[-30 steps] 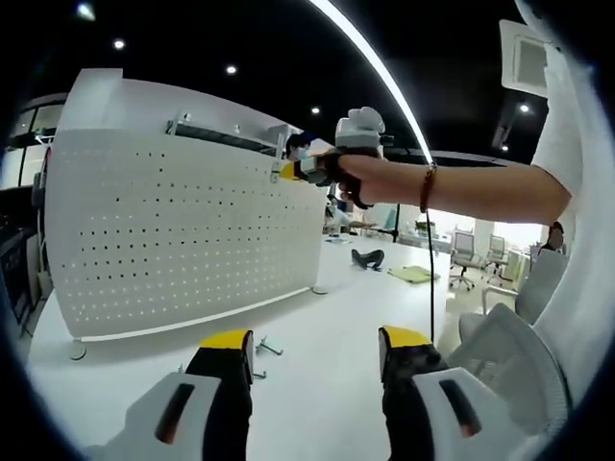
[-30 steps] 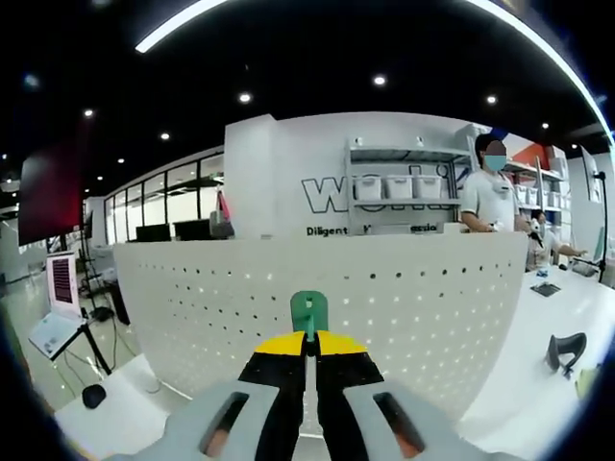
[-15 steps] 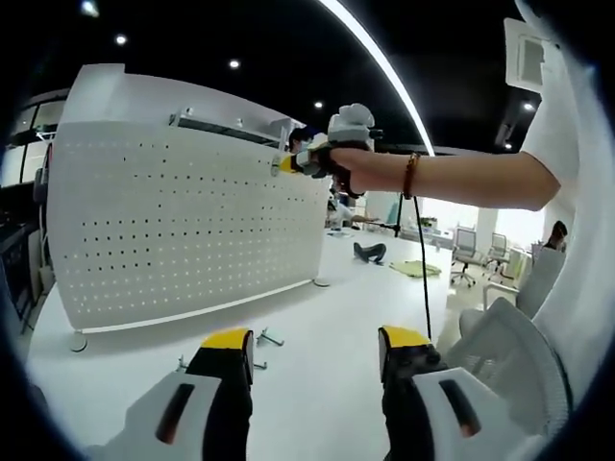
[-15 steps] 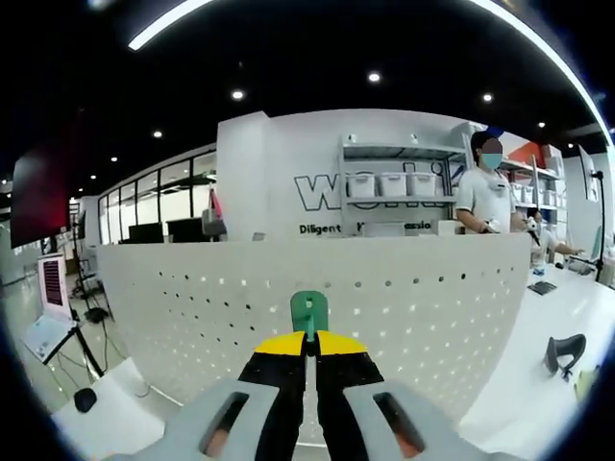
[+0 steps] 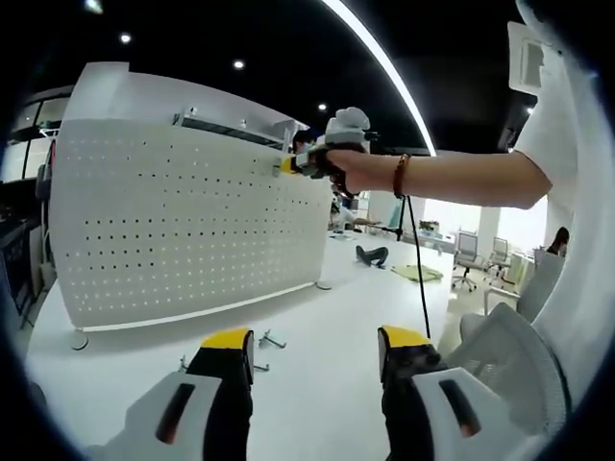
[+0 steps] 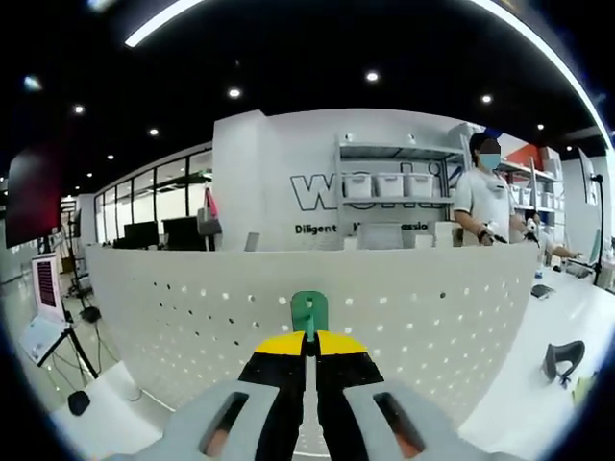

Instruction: Insert the hook assembly into the mounting plate slot until the hook locks in place.

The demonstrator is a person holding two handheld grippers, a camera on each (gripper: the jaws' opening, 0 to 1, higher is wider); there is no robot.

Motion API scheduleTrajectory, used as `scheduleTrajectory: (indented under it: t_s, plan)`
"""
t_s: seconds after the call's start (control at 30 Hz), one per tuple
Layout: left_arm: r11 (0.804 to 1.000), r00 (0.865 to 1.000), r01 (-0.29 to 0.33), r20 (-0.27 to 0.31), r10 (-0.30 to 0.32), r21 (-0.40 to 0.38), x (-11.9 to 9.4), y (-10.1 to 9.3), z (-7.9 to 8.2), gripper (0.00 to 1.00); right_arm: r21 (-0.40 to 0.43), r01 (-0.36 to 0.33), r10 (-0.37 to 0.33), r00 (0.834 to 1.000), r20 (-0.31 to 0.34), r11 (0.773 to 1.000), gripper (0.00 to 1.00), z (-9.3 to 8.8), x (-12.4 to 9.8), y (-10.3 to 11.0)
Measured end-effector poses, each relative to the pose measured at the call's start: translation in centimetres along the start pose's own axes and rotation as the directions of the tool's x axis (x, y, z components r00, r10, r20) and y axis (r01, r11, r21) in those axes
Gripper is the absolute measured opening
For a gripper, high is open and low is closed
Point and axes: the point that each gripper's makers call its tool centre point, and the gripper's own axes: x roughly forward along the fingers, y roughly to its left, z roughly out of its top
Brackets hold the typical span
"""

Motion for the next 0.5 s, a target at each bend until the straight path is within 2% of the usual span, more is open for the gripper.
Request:
scheduleTrajectory:
  t_s: [0.5]
  plan:
    - [1.000,1.000,0.001,-0.002,-0.001,-0.005,-0.26,0.04,-0.13,0.53,0.022,0.010,-0.010,1.000,-0.027,1.000,0.01,-0.26,0.96,-0.20]
